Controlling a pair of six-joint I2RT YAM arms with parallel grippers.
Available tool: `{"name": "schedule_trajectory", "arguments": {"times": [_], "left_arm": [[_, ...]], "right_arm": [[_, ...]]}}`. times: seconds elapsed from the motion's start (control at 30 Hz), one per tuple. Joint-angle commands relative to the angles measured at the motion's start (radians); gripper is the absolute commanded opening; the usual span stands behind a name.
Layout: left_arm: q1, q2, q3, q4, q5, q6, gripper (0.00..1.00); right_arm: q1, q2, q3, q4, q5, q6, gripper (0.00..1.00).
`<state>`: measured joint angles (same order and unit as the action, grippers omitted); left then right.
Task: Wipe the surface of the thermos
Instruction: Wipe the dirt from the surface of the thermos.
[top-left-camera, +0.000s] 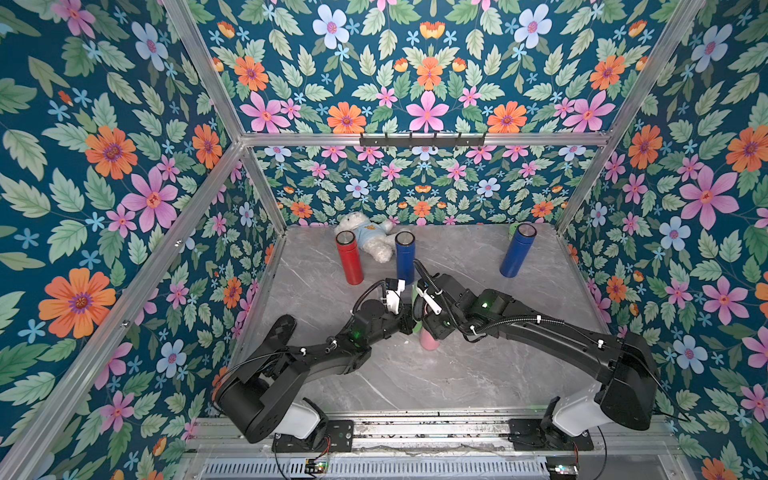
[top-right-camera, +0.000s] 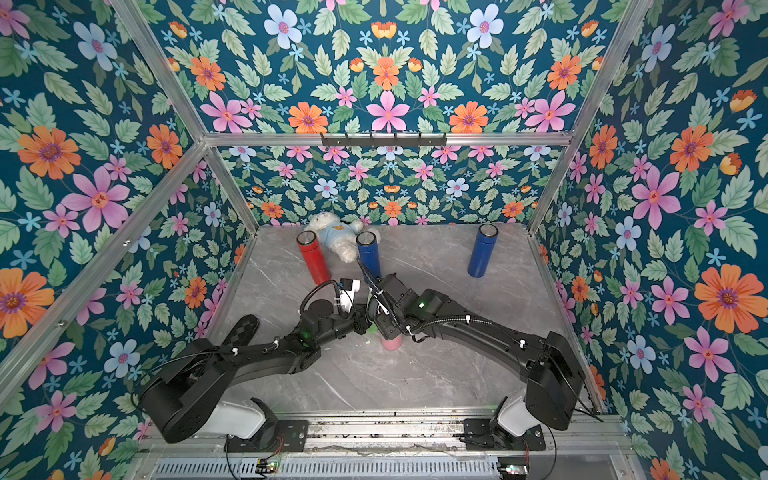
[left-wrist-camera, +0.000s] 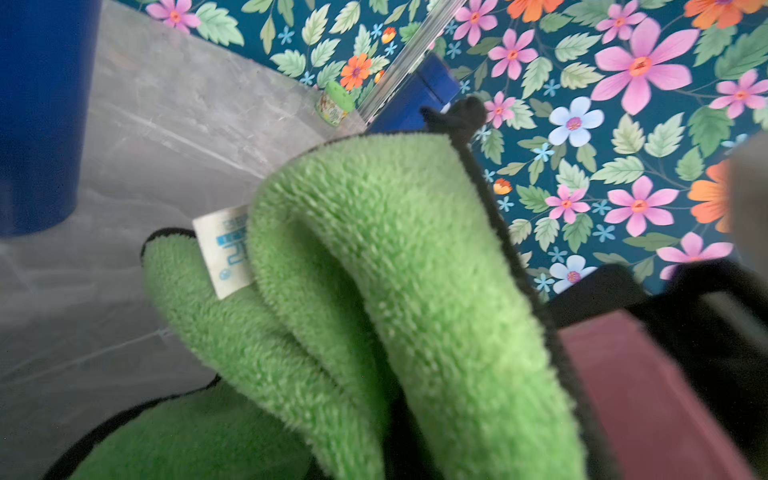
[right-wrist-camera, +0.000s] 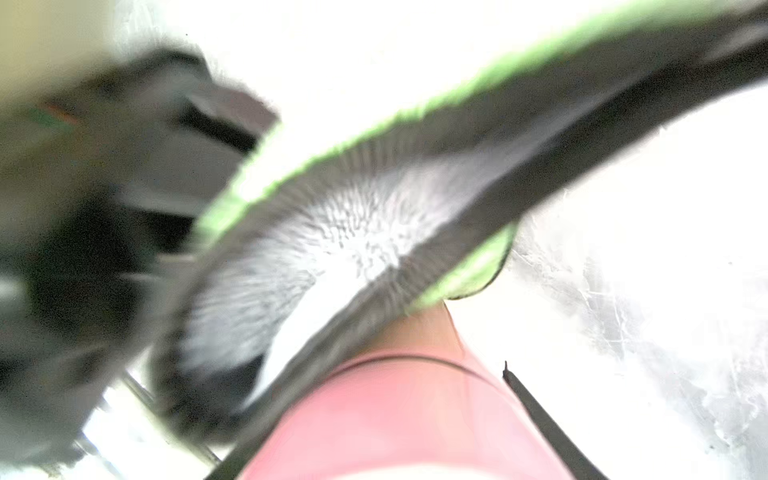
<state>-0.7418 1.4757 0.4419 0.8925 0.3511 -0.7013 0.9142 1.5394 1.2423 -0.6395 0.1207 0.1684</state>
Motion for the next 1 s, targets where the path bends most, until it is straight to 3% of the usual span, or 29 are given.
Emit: {"name": "schedule_trajectory", "arguments": {"times": [0.0,0.27,0.4,0.57,0.67,0.77,0.97], "left_arm": [[-0.041,0.061,-0.035,0.055,0.175,-0.031,0.00],[-0.062,0.195,-0.052,0.171,0.167,-0.071,0.00],[-0.075,0.098,-0.027,0.107,0.160,-0.080,0.00],[-0.099,-0.096,0.035,-0.124,0.091,-0.026,0.00],[-0.099,-0.142,0.038,-0.147,0.080,-0.032,0.00],[-0.099,-0.098,0.024,-0.105,0.081,-0.051,0.00],[-0.116,0.128,-0.040,0.145,0.074,-0.130,0.00]], "right_arm": [[0.008,0.028,-0.037,0.002,0.011,0.045,0.00],[0.022,0.003,-0.081,0.027,0.070,0.168,0.00],[0.031,0.001,-0.101,0.035,0.083,0.226,0.00],[0.046,-0.001,-0.112,0.036,0.097,0.280,0.00],[0.048,0.001,-0.116,0.039,0.090,0.319,0.00],[0.049,0.007,-0.113,0.030,0.087,0.371,0.00],[0.066,0.005,-0.112,0.019,0.097,0.468,0.00]]}}
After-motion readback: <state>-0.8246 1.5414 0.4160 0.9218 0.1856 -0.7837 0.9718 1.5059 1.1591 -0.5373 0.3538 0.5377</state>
